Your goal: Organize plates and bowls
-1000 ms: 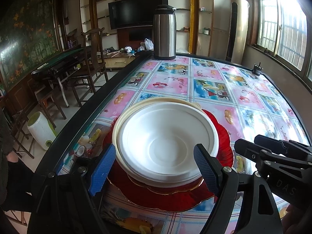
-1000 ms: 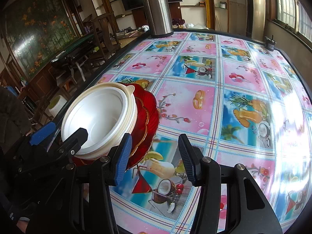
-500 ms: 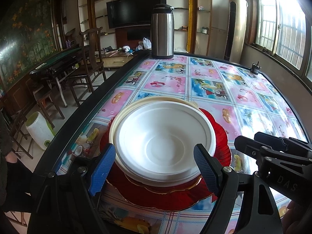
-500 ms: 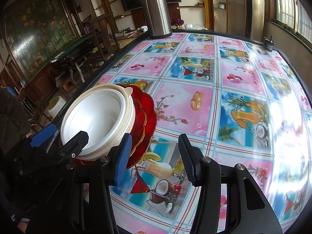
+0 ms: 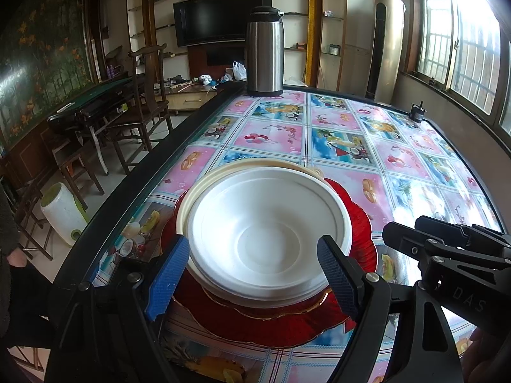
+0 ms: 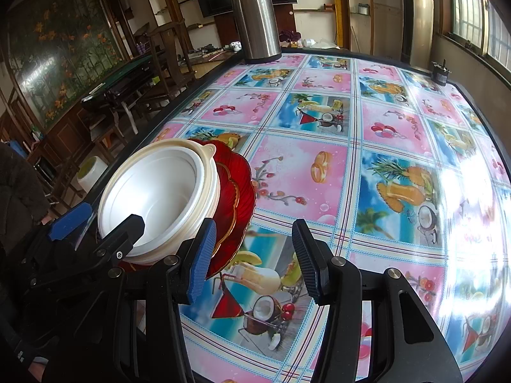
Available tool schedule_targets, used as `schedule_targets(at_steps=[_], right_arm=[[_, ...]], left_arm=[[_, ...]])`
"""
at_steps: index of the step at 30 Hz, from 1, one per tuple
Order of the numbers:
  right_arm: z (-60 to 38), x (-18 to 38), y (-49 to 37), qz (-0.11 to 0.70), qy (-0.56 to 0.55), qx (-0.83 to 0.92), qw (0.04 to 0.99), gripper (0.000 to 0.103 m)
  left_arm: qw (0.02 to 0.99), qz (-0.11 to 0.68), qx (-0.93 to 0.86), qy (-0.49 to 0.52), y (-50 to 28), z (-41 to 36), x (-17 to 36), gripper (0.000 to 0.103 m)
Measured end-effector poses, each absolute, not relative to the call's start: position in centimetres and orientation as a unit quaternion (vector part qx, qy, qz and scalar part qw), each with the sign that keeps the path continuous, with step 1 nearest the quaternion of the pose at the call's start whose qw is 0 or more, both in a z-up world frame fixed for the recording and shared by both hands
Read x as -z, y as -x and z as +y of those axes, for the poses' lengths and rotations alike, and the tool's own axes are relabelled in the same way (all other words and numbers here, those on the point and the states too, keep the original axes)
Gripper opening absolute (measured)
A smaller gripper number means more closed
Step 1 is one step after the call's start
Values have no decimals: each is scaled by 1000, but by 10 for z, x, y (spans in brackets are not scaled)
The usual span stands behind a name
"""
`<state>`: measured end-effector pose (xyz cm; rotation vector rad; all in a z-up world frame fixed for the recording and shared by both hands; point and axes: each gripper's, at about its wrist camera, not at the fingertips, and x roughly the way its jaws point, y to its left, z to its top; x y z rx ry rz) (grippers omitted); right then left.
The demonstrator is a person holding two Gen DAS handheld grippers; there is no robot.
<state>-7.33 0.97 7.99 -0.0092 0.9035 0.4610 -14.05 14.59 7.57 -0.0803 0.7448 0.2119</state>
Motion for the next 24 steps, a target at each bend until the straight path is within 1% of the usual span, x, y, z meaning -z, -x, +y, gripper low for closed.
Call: schedule_targets(at_steps=[24], right_arm=[[9,-78,73,434,6,-218,874,50]], left_arm=[[924,366,-101,43,141,144,-72,82]])
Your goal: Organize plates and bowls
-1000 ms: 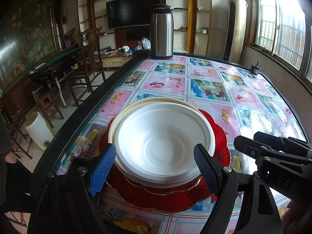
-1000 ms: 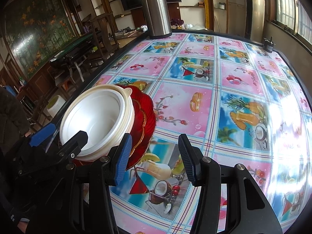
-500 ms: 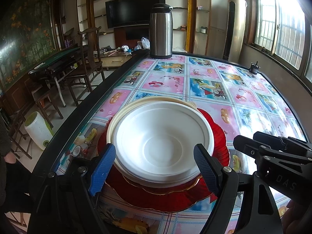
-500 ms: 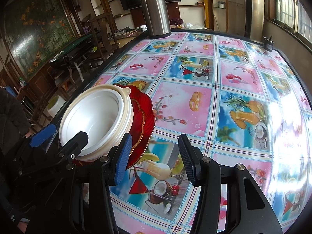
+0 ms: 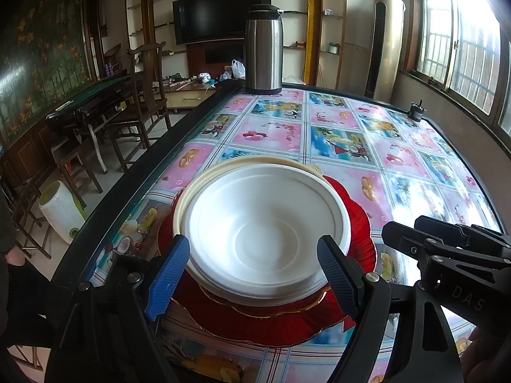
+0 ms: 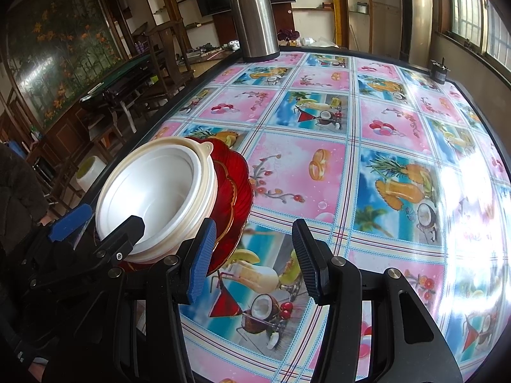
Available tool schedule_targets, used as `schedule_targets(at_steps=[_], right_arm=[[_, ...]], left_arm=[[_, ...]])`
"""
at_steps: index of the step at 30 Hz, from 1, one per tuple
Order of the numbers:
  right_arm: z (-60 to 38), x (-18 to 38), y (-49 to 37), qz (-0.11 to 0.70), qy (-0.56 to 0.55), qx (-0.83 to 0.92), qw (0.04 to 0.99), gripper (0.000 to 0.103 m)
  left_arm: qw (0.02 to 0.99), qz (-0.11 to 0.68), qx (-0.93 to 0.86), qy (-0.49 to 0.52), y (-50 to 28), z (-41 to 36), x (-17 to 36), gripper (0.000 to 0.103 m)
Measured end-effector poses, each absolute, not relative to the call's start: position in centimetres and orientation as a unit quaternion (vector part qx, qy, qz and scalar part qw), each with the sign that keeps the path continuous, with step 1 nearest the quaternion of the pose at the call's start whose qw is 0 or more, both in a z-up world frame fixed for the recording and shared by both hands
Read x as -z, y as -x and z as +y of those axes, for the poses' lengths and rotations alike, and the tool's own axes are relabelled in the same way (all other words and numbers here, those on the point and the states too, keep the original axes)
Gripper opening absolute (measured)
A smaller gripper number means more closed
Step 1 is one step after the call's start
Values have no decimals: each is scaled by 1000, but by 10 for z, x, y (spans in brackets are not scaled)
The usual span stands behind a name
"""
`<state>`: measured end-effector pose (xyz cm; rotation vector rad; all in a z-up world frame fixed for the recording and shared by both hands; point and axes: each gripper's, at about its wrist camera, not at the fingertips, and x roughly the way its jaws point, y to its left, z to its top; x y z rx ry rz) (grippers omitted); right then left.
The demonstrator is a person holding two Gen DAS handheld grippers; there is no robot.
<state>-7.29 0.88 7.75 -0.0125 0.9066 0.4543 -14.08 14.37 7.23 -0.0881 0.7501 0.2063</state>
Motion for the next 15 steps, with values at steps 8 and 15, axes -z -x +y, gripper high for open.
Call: schedule_targets(at_steps=[8,15], right_arm=[[9,-75,73,435,6,-216,874,50],[7,-75,75,433,2,-217,875,50]], left_arm=[[925,365,-98,42,140,145,-73,82],[926,363,-97,40,140,143,-75,82]])
